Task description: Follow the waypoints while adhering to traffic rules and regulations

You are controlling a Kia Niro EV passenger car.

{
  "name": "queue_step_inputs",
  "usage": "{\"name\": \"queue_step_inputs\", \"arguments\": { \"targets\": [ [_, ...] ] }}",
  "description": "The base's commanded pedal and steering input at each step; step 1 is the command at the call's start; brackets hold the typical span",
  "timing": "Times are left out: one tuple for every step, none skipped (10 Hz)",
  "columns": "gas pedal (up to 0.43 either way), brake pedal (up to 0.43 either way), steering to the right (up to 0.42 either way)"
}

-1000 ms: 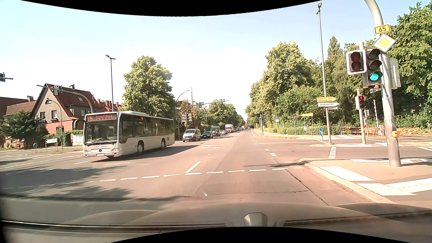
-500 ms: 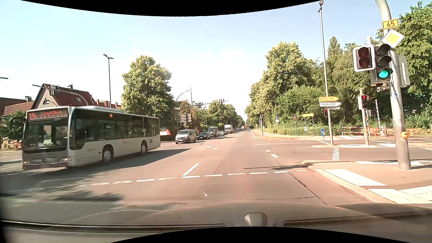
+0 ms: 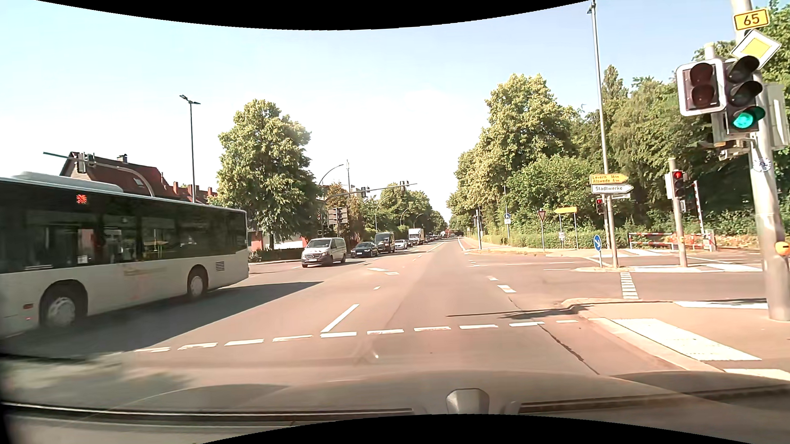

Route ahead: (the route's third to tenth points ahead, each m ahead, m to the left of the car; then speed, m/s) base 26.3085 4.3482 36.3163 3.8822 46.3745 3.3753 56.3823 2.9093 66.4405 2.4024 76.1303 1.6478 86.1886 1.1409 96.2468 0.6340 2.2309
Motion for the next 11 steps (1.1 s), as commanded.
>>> {"name": "queue_step_inputs", "arguments": {
  "targets": [
    [0.370, 0.006, 0.012],
    [0.370, 0.006, 0.011],
    [0.370, 0.006, 0.010],
    [0.378, 0.006, 0.008],
    [0.378, 0.006, 0.006],
    [0.378, 0.006, 0.006],
    [0.378, 0.006, 0.006],
    [0.378, 0.006, 0.007],
    [0.378, 0.006, 0.009],
    [0.378, 0.006, 0.011],
    [0.378, 0.012, 0.012]
  ]
}}
